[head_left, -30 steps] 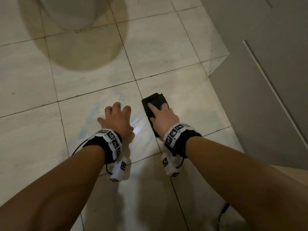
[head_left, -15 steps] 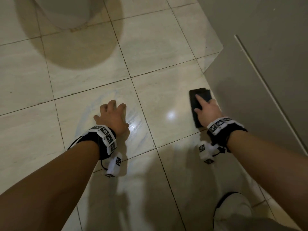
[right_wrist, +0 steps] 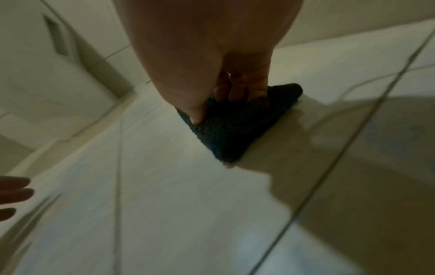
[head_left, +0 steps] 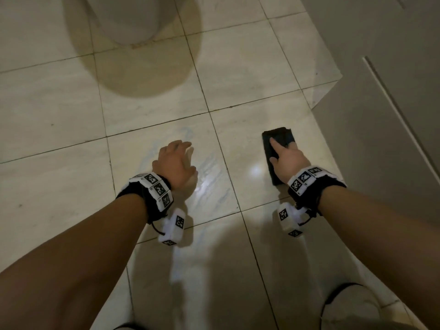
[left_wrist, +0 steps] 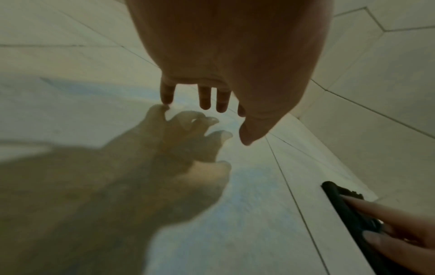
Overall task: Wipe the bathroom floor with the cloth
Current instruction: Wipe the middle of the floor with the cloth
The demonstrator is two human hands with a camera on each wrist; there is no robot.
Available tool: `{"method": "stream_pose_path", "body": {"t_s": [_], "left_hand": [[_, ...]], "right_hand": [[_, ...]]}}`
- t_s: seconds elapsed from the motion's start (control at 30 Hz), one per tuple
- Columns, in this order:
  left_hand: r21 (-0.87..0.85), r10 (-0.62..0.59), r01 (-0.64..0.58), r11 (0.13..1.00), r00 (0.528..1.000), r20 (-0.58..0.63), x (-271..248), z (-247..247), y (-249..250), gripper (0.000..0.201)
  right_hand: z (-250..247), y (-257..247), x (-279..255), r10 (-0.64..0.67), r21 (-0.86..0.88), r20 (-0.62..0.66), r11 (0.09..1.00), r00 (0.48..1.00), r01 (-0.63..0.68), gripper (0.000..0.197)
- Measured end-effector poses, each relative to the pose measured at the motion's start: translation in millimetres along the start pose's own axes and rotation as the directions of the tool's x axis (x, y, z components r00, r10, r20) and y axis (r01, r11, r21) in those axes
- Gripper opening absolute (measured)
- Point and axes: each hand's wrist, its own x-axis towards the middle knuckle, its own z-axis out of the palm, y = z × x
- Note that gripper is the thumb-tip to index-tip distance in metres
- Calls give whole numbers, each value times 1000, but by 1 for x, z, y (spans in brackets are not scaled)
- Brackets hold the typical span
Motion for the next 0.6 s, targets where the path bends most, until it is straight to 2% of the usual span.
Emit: {"method": "stream_pose_path", "body": {"t_s": [0.07, 0.17, 0.3, 0.4, 0.5, 0.6], "left_hand": [[-16, -44, 43, 999, 995, -87, -3, -7, -17, 61], [-33, -159, 156, 987, 974, -162, -14, -18, -50, 50], [-48, -343, 340, 939, 924, -170, -30, -29, -110, 44], [-51, -439, 436, 899, 890, -126, -43, -34, -147, 45], [-93, -499, 491, 866, 860, -108, -49, -35, -157, 52], [-124, -512, 499, 858, 849, -129, -49, -34, -151, 48]], "right_hand": [[9, -29, -3, -89, -10, -14, 996, 996, 89, 57], [20, -63, -4, -125, -23, -6, 992, 992, 125, 56], [22, -76, -2, -130, -16, -10, 991, 991, 130, 56], [22, -77, 0, -128, 7, -30, 992, 991, 128, 56], [23, -84, 6, -117, 28, -39, 993, 992, 119, 56], [23, -93, 14, -123, 47, -46, 991, 991, 125, 56]]}}
